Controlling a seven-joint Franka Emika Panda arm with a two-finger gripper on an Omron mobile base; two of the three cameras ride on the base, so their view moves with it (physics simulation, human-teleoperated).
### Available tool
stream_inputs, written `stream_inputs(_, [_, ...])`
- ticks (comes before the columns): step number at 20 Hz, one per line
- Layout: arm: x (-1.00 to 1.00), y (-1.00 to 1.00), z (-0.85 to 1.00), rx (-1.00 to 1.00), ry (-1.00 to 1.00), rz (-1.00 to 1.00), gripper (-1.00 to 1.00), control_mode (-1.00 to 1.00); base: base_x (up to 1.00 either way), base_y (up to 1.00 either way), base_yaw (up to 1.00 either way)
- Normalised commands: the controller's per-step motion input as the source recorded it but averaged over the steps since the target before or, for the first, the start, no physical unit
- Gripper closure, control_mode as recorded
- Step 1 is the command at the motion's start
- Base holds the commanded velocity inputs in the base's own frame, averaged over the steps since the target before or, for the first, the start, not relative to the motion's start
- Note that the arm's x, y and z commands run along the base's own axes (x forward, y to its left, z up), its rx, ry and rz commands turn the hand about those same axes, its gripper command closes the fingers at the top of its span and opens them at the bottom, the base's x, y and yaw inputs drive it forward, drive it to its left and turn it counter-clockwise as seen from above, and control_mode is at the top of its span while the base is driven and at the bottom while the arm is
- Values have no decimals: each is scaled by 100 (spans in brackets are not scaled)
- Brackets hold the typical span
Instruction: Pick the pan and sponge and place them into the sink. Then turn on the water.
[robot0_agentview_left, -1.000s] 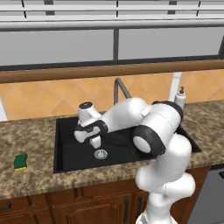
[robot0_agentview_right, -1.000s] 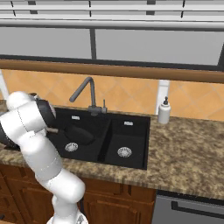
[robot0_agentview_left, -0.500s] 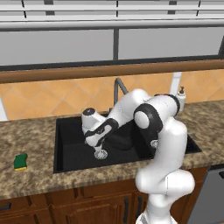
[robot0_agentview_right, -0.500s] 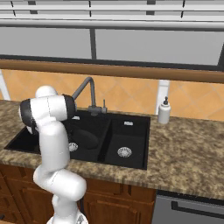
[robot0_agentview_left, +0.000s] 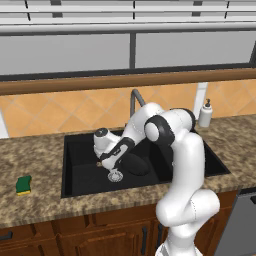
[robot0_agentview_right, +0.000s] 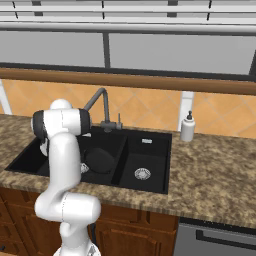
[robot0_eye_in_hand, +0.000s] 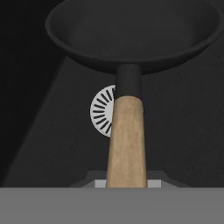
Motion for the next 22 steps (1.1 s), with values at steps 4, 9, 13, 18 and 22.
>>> stream_inputs(4, [31,-3,-57,-3,-5,-10,100,-100,0,0,0])
stream_inputs(9, [6,-13,-75,-4,0,-13,100,-100,0,0,0])
stream_inputs(13, [0,-23,-92,-2,0,-14,100,-100,0,0,0])
stream_inputs(18, [-11,-32,-76,0,-1,-10,100,-100,0,0,0])
stream_inputs(22, [-28,-26,-9,2,-13,-10,-100,-100,0,0,0])
